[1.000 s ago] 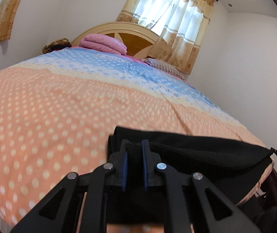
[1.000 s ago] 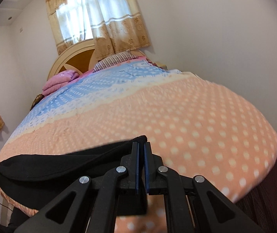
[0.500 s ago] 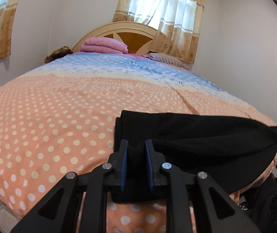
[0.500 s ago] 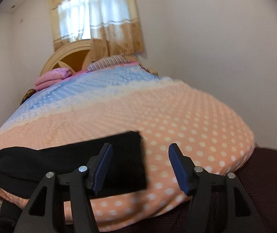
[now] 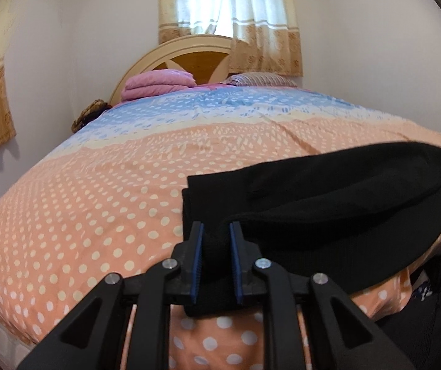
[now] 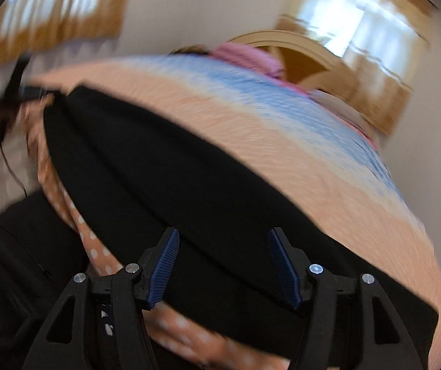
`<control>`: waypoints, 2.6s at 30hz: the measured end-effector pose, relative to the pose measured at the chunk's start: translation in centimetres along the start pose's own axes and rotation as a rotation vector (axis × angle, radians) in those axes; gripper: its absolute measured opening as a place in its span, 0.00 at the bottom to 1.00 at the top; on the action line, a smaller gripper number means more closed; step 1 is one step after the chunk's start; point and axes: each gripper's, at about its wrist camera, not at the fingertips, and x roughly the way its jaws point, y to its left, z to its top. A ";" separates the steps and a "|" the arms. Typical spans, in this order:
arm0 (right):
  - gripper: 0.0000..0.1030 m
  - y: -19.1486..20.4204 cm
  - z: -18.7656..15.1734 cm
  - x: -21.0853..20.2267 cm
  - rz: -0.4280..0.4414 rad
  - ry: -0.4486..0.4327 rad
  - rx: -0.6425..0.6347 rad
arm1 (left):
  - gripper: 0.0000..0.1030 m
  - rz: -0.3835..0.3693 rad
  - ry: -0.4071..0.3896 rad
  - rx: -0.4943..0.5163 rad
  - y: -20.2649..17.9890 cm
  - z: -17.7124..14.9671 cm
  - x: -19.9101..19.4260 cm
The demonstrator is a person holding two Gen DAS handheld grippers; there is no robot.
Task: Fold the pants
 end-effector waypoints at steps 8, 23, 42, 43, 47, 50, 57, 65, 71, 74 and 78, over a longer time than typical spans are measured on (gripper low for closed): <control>0.12 3.7 1.4 4.4 0.004 0.067 -0.135 | 0.13 0.014 0.006 0.115 -0.6 0.7 0.2; 0.03 6.2 -1.3 0.5 0.087 0.081 -0.168 | 0.13 -0.014 -0.004 0.117 0.7 -1.0 -2.6; 0.03 5.5 -1.9 0.3 0.165 0.102 -0.104 | 0.13 -0.037 -0.032 0.025 1.3 -2.6 -4.4; 0.03 5.7 -2.2 0.8 0.163 0.119 -0.114 | 0.13 -0.037 -0.026 0.023 1.3 -2.8 -4.2; 0.03 6.3 -2.0 1.4 0.166 0.139 -0.130 | 0.16 -0.027 -0.011 0.010 1.3 -3.4 -4.0; 0.04 5.9 -1.7 1.0 0.179 0.143 -0.138 | 0.27 -0.018 -0.012 -0.006 1.7 -3.6 -4.5; 0.53 3.4 0.4 -1.2 0.259 0.089 -0.084 | 0.53 0.052 -0.059 -0.102 3.8 -3.5 -7.2; 0.53 -0.4 8.6 3.3 0.323 0.039 0.196 | 0.70 -0.003 -0.143 -0.088 -0.5 1.0 -6.1; 0.53 -0.2 14.3 11.2 0.435 0.104 0.395 | 0.70 -0.052 -0.059 -0.063 -3.8 1.9 -1.1; 0.52 0.3 15.9 15.7 0.553 0.176 0.536 | 0.70 -0.063 0.038 -0.047 -4.6 0.1 1.1; 0.38 1.6 16.5 19.9 0.630 0.278 0.631 | 0.72 -0.051 0.015 0.019 -5.2 -1.7 0.3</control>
